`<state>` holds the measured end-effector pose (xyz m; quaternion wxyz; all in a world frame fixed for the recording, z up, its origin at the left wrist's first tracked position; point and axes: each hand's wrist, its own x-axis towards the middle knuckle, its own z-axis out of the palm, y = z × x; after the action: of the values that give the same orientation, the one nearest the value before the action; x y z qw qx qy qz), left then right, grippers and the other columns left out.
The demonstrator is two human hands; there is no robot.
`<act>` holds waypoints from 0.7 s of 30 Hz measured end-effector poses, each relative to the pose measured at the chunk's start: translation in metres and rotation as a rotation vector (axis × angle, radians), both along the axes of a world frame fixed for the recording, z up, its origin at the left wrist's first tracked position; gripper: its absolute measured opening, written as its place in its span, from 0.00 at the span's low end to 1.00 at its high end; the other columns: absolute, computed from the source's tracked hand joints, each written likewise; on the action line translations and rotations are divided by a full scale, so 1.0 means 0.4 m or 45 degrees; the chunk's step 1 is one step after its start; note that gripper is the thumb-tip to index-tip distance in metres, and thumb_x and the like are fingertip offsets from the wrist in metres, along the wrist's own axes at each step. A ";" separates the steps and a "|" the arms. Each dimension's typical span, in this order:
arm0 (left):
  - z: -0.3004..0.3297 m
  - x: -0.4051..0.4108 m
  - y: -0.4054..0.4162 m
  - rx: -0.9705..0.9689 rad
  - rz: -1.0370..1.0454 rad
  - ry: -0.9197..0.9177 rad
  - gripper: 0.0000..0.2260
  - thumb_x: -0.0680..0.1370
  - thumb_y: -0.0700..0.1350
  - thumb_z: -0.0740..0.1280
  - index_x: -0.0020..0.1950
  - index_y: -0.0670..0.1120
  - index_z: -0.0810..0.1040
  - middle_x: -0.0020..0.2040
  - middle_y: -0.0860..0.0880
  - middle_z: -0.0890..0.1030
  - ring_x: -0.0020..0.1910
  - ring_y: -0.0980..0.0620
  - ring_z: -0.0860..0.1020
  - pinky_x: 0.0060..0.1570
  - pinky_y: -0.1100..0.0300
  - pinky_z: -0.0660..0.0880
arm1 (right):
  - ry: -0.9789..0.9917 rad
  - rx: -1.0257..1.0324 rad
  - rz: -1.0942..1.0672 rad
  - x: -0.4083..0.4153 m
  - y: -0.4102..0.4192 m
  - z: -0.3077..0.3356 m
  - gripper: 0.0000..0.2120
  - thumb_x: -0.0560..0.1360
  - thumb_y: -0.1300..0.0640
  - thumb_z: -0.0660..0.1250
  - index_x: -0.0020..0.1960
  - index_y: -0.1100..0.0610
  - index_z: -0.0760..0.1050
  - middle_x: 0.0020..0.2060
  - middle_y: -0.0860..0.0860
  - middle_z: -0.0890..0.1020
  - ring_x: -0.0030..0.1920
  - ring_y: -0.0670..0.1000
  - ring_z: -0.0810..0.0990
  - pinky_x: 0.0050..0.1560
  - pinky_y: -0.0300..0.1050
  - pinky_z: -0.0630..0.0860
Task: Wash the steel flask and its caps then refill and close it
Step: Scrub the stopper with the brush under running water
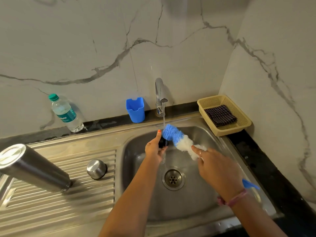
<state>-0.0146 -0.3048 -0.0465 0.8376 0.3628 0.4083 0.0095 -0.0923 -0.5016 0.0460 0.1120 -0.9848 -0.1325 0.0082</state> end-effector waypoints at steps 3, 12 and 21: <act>0.012 0.003 -0.010 -0.003 -0.024 -0.070 0.26 0.69 0.45 0.79 0.63 0.38 0.75 0.59 0.38 0.80 0.55 0.41 0.82 0.51 0.45 0.82 | -0.021 -0.106 0.014 0.011 0.050 0.012 0.20 0.81 0.41 0.52 0.71 0.43 0.65 0.53 0.47 0.77 0.45 0.47 0.79 0.38 0.38 0.71; 0.007 0.004 0.022 0.017 0.045 -0.013 0.26 0.68 0.46 0.79 0.61 0.40 0.76 0.58 0.38 0.81 0.53 0.40 0.83 0.44 0.48 0.84 | -0.118 -0.270 0.062 -0.073 0.103 0.092 0.21 0.82 0.59 0.54 0.74 0.47 0.62 0.53 0.49 0.76 0.37 0.48 0.70 0.32 0.39 0.65; 0.003 0.009 0.029 0.016 0.036 0.028 0.23 0.71 0.45 0.78 0.61 0.39 0.77 0.60 0.38 0.80 0.55 0.40 0.82 0.39 0.51 0.84 | -0.004 -0.268 0.013 -0.059 0.158 0.092 0.19 0.81 0.60 0.55 0.71 0.49 0.66 0.53 0.51 0.76 0.42 0.51 0.78 0.36 0.42 0.70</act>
<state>-0.0110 -0.2931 -0.0452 0.8305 0.3623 0.4226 0.0197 -0.1160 -0.4386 0.0828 0.0075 -0.9905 -0.1359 0.0209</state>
